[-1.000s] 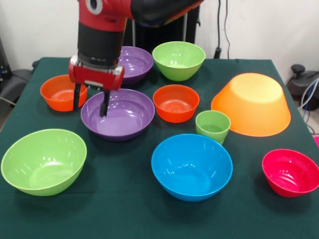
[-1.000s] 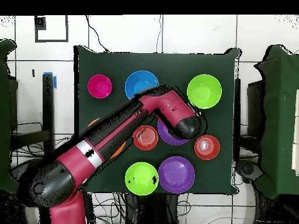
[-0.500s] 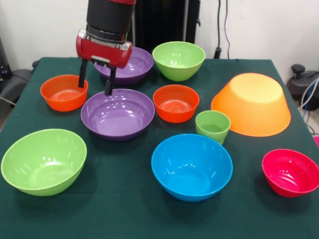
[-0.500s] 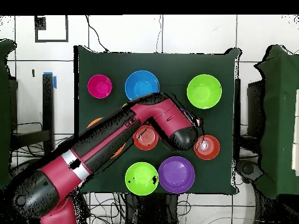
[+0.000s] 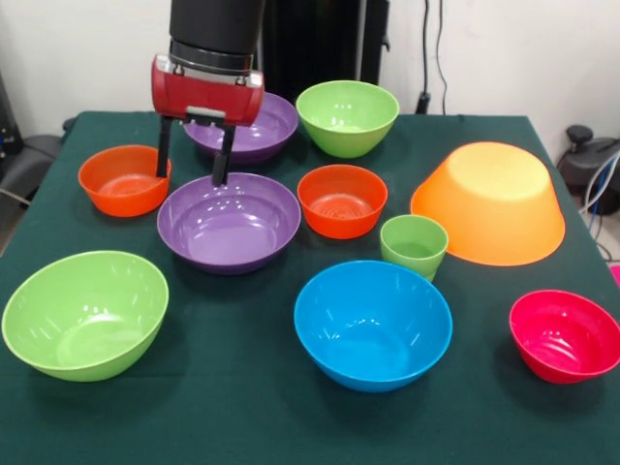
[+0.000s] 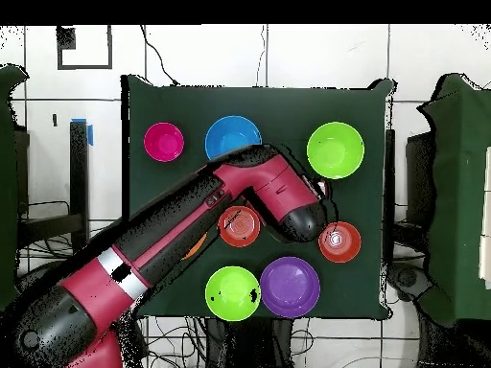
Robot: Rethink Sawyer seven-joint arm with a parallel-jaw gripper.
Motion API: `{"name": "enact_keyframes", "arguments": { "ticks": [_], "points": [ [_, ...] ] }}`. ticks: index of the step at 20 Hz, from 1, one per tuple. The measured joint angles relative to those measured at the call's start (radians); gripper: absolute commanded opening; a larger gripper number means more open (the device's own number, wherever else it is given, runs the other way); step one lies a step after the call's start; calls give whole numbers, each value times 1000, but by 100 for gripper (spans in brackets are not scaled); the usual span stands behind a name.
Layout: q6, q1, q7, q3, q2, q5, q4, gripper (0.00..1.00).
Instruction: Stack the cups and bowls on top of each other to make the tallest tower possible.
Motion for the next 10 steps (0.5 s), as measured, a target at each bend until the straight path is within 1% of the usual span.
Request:
{"name": "enact_keyframes", "arguments": {
  "ticks": [1, 3, 6, 10],
  "points": [
    [0, -1, -20, 2, -2, 0, -4, 100],
    [0, -5, -95, 8, -11, 0, -19, 100],
    [0, -10, -154, 17, -16, 1, -34, 100],
    [0, -15, -188, 25, -20, 2, -43, 100]
  ]
}}
